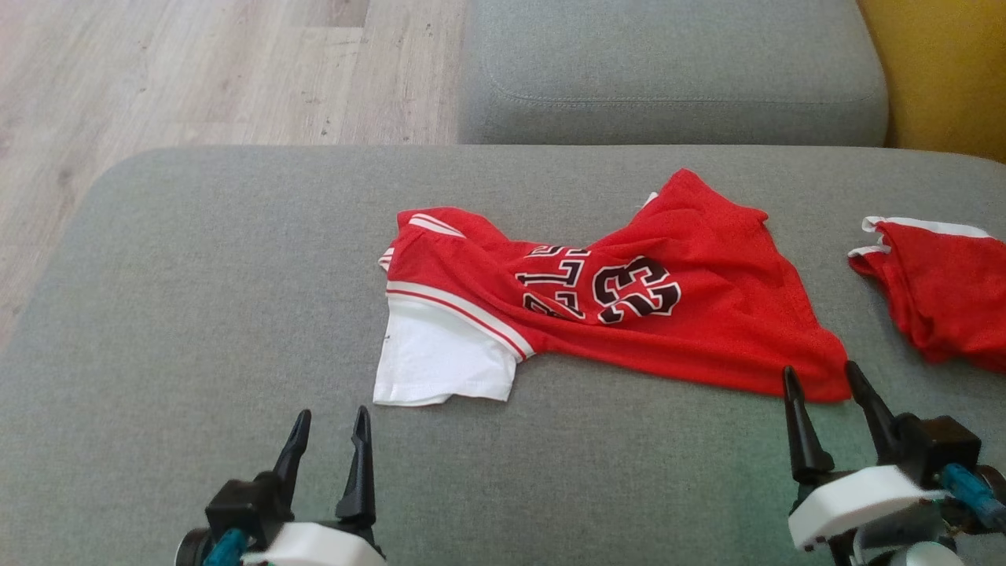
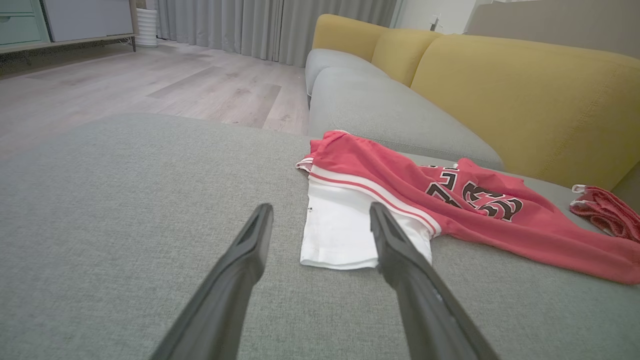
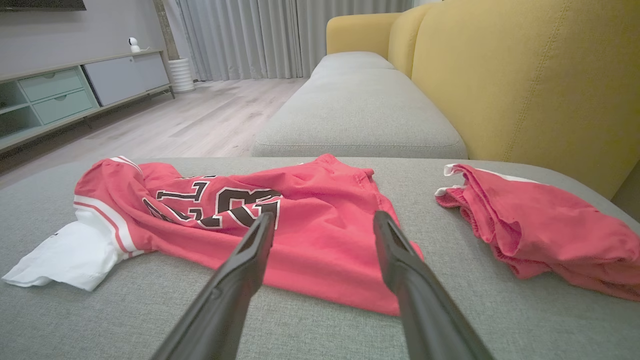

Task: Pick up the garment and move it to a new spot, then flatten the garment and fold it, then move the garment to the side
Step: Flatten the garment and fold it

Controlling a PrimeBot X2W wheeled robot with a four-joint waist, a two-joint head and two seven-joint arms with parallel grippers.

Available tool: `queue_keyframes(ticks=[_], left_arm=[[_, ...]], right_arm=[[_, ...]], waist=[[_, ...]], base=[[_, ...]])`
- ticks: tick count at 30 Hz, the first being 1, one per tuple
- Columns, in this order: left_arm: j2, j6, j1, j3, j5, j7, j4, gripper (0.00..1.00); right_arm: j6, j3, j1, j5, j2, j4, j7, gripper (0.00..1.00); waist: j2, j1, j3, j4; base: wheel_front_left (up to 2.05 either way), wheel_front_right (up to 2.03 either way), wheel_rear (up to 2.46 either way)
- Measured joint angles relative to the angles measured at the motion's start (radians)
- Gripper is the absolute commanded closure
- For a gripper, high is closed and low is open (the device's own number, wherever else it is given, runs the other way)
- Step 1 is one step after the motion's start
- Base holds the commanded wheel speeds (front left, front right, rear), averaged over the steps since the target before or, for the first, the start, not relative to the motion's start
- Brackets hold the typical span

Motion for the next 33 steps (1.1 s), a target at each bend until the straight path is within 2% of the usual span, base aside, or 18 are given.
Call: queue_keyframes(ticks=[12, 16, 23, 33], left_arm=[[0.004, 0.000, 0.000, -0.001, 0.000, 0.001, 0.010, 0.00], [0.007, 0.000, -0.019, -0.009, 0.000, 0.041, 0.029, 0.00], [-0.013, -0.027, -0.152, -0.040, 0.000, 0.132, 0.136, 0.00], [-0.045, -0.034, -0.224, -0.031, -0.032, 0.164, 0.338, 0.00]], right_arm=[[0.000, 0.002, 0.000, 0.000, 0.000, 0.011, 0.000, 0.00], [0.000, 0.000, -0.001, -0.010, 0.000, 0.010, 0.000, 0.00], [0.000, 0.010, -0.011, -0.031, 0.000, 0.004, 0.014, 0.00], [0.000, 0.025, -0.068, -0.038, 0.000, 0.006, 0.019, 0.00]], waist=[[0.0000, 0.0000, -0.003, 0.000], [0.0000, 0.0000, 0.013, -0.004], [0.0000, 0.0002, 0.062, -0.039], [0.0000, 0.0002, 0.151, -0.115]], base=[[0.00, 0.00, 0.00], [0.00, 0.00, 0.00], [0.00, 0.00, 0.00], [0.00, 0.00, 0.00]])
